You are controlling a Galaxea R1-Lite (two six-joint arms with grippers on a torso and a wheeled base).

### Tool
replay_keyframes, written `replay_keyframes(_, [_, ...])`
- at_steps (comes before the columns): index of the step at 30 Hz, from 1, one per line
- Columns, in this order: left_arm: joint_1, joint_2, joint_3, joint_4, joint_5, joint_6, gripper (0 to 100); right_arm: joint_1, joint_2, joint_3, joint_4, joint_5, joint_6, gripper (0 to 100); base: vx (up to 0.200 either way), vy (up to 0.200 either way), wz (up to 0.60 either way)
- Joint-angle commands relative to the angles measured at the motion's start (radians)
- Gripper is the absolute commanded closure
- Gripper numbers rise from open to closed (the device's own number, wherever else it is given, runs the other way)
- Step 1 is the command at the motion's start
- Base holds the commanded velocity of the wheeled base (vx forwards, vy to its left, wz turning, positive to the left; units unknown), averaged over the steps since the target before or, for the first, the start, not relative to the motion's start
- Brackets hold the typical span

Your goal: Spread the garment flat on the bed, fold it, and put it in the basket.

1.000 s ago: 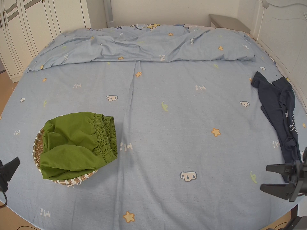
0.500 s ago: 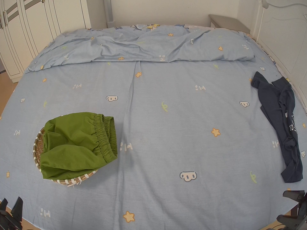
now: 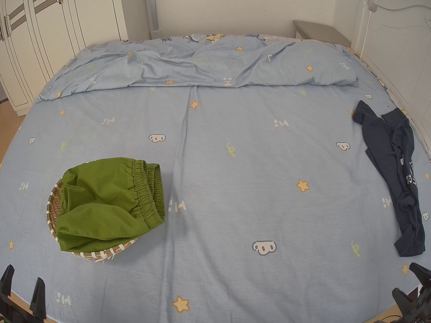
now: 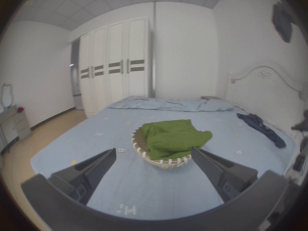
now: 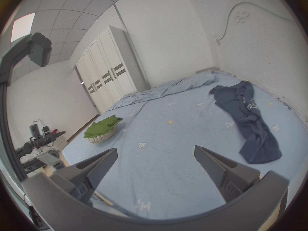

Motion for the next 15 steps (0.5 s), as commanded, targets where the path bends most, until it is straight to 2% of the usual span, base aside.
replay_keyframes(1, [0.003,-0.021,0.088,-0.050,-0.071,0.043,0,-0.011,-0.028,0.058,-0.077,-0.056,-0.012,0,0.000,0.000,0.00])
replay_keyframes(4, [0.001,-0.021,0.089,-0.054,-0.078,0.012,0,-0.009,-0.028,0.124,-0.223,-0.141,-0.015,0,0.000,0.000,0.00])
replay_keyframes(8, [0.001,-0.021,0.089,-0.054,-0.072,0.002,0,-0.009,-0.028,0.124,-0.218,-0.292,-0.013,0,0.000,0.000,0.00])
replay_keyframes(10, [0.001,-0.021,0.089,-0.054,-0.072,0.002,0,-0.009,-0.028,0.124,-0.218,-0.292,-0.013,0,0.000,0.000,0.00])
replay_keyframes(11, [0.001,-0.021,0.089,-0.054,-0.072,0.002,0,-0.011,-0.028,0.124,-0.215,-0.420,-0.012,0,0.000,0.000,0.00])
replay_keyframes(12, [0.003,-0.021,0.089,-0.056,-0.072,0.002,0,-0.012,-0.028,0.124,-0.215,-0.457,-0.007,0,0.000,0.000,0.00])
replay_keyframes(14, [0.001,-0.021,0.089,-0.054,-0.072,0.002,0,-0.043,-0.028,0.124,-0.216,-0.484,0.001,0,0.000,0.000,0.00])
replay_keyframes(15, [0.003,-0.021,0.089,-0.054,-0.072,0.002,0,-0.101,-0.039,0.124,-0.216,-0.484,-0.010,0,0.000,0.000,0.00])
